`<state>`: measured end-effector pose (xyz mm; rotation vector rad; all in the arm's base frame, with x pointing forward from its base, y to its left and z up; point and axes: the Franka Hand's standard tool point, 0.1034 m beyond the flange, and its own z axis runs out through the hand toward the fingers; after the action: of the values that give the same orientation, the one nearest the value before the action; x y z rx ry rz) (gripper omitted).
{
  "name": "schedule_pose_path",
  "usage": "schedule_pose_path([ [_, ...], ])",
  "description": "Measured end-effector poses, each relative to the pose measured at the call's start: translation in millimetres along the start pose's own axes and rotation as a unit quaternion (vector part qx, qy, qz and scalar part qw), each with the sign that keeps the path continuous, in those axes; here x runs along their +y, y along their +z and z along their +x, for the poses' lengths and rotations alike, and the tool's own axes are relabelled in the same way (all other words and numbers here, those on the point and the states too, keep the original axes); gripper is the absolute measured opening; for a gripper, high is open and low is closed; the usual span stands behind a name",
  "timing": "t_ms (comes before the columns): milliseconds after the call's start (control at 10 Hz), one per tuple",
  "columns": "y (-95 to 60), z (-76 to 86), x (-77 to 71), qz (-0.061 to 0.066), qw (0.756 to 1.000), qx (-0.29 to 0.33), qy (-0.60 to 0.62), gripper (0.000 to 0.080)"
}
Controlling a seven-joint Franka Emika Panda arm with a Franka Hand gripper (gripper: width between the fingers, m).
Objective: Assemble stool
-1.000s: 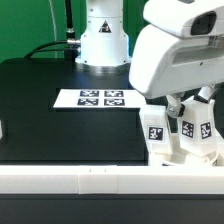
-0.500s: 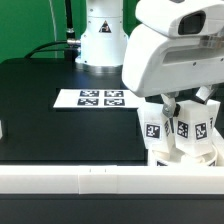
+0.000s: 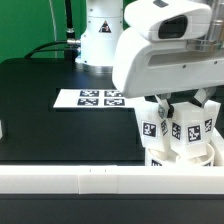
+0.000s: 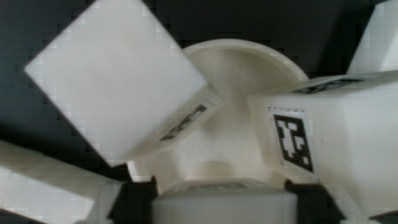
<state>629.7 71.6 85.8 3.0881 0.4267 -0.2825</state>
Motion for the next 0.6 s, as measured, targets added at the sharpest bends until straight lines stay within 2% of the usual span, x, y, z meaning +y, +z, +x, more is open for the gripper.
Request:
schedule_pose_path([
  [200,0.0,0.0,0.0,0.000,1.000,0.000,-0.001,0.0340],
  [500,-0.1,0.5,-3.8,0.004,0.995,0.000,0.103,0.0340],
  [600,0.0,0.8,-4.4,0.023,0.988,0.001,0.152,0.0340],
])
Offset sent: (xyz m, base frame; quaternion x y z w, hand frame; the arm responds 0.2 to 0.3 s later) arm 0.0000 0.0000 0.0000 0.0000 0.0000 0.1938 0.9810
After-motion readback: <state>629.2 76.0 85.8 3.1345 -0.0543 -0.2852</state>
